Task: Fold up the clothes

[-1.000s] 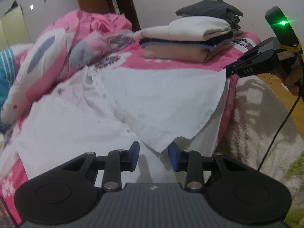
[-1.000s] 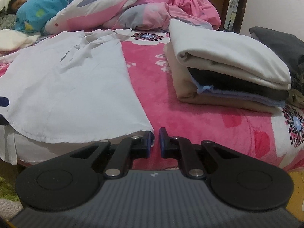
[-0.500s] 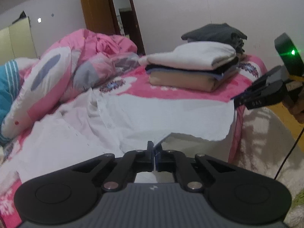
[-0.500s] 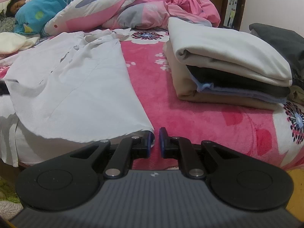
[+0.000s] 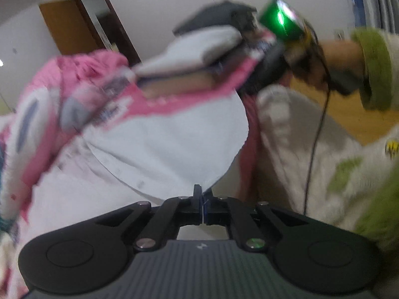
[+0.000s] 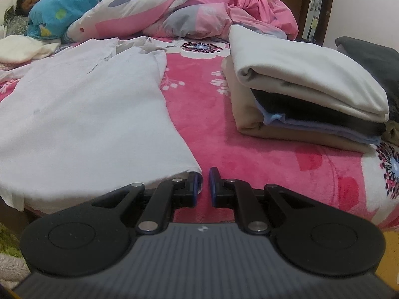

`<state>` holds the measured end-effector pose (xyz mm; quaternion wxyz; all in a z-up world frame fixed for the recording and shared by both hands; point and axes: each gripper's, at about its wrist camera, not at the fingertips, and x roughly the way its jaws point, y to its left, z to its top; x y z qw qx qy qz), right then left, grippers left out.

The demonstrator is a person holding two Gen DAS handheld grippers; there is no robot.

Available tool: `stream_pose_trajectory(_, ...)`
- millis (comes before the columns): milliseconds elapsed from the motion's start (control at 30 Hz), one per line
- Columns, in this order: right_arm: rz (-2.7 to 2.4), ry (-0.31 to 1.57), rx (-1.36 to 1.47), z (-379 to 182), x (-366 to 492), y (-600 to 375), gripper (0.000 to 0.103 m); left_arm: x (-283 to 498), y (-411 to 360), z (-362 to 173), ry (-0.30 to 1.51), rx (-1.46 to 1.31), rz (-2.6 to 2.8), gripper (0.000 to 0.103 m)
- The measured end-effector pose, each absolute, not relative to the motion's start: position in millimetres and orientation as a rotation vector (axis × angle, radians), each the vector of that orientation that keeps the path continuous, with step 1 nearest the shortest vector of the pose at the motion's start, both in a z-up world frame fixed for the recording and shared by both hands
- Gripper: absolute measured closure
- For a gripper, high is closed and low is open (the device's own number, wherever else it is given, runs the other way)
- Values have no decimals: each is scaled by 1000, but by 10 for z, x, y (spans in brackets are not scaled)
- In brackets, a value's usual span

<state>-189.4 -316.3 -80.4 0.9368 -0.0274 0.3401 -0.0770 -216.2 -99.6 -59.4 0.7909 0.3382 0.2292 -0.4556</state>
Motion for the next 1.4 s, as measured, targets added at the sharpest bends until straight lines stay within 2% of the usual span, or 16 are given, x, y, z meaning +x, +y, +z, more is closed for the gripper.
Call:
stream_pose_trajectory(133, -158, 716, -76, -804, -1894, -3150, 94, -2039, -1024, -778, 582, 698, -1022, 102)
stream_pose_trajectory(233, -143, 756, -138, -789, -1892, -3107, 86, -1946, -1046, -904, 628, 700, -1027, 101)
stream_pose_trajectory(267, -136, 770, -167, -773, -1901, -3086, 72, -1912, -1043, -928, 636, 692, -1029, 101)
stream_pose_trajectory(300, -130, 785, -197, -757, -1909, -3064, 49, -1881, -1031, -933, 646, 682, -1040, 99)
stream_pose_trajectory(333, -118, 796, -225, -728, -1939, -3052, 34, -1865, -1010, -921, 649, 666, -1054, 93)
stream_pose_trajectory(367, -101, 804, -251, -686, -1991, -3049, 30, -1852, -987, -907, 652, 649, -1069, 90)
stream_pose_trajectory(433, -71, 823, -280, -579, -2093, -3085, 20, -1828, -907, -859, 643, 616, -1101, 70)
stream_pose_trajectory(533, -22, 836, -274, -403, -2167, -3155, 18, -1809, -723, -704, 634, 541, -1146, 60)
stream_pose_trajectory(633, 54, 769, -86, -211, -1851, -3199, 18, -1685, -504, -519, 648, 404, -1158, 55)
stream_pose_trajectory(800, 178, 646, 224, 110, -1325, -3274, 18, -1356, -314, -339, 645, 178, -1096, 55)
stream_pose_trajectory(933, 274, 538, 469, 367, -904, -3333, 18, -1054, -397, -421, 671, 93, -1026, 59)
stream_pose_trajectory(1000, 292, 550, 554, 335, -436, -3308, 20, -906, -460, -524, 711, 55, -1013, 63)
stream_pose_trajectory(1067, 263, 588, 590, 219, 114, -3297, 26, -757, -523, -632, 753, 17, -1002, 67)
stream_pose_trajectory(1200, 183, 670, 633, -57, 1183, -3307, 46, -554, -549, -788, 818, -44, -1007, 74)
stream_pose_trajectory(1400, 72, 797, 627, -613, 2324, -3442, 54, -478, -464, -895, 866, -100, -1008, 74)
